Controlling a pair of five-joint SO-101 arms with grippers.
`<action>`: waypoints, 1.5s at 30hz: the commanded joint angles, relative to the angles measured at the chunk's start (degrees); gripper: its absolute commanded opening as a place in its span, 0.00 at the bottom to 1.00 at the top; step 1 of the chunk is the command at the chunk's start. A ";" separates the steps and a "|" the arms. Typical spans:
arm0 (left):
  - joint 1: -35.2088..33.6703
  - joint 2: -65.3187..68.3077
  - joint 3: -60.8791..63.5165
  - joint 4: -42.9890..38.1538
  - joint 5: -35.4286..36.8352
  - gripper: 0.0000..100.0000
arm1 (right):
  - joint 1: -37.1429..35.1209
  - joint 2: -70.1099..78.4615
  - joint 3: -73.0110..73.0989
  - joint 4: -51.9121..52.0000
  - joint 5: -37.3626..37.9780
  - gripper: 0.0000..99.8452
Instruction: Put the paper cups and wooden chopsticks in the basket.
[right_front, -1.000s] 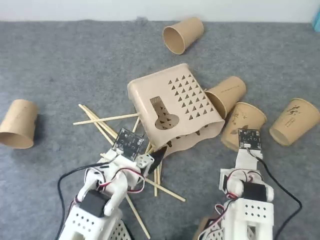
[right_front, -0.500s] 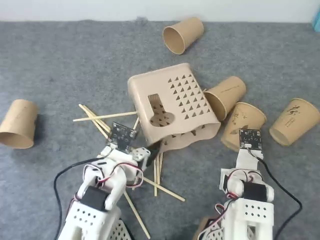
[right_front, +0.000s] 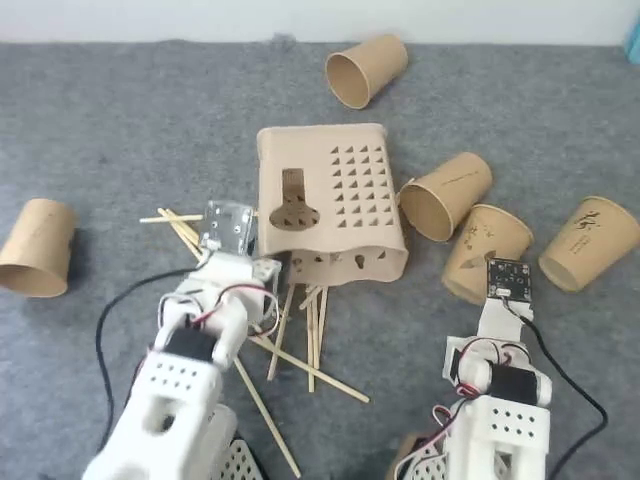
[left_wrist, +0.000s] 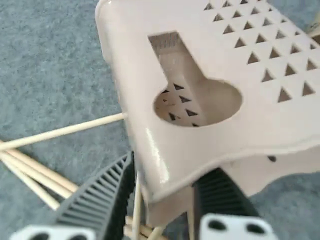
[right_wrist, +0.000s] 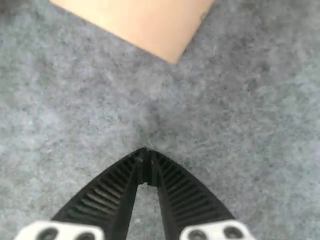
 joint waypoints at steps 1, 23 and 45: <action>-0.26 14.95 -7.43 -8.00 0.79 0.09 | 1.01 -0.75 -2.81 -0.92 0.79 0.01; -0.62 11.25 -38.11 23.74 0.70 0.01 | 0.75 -0.75 -2.81 -0.92 0.79 0.01; -9.05 75.34 -121.19 52.57 11.87 0.01 | 0.92 -0.75 -2.55 -2.95 0.79 0.01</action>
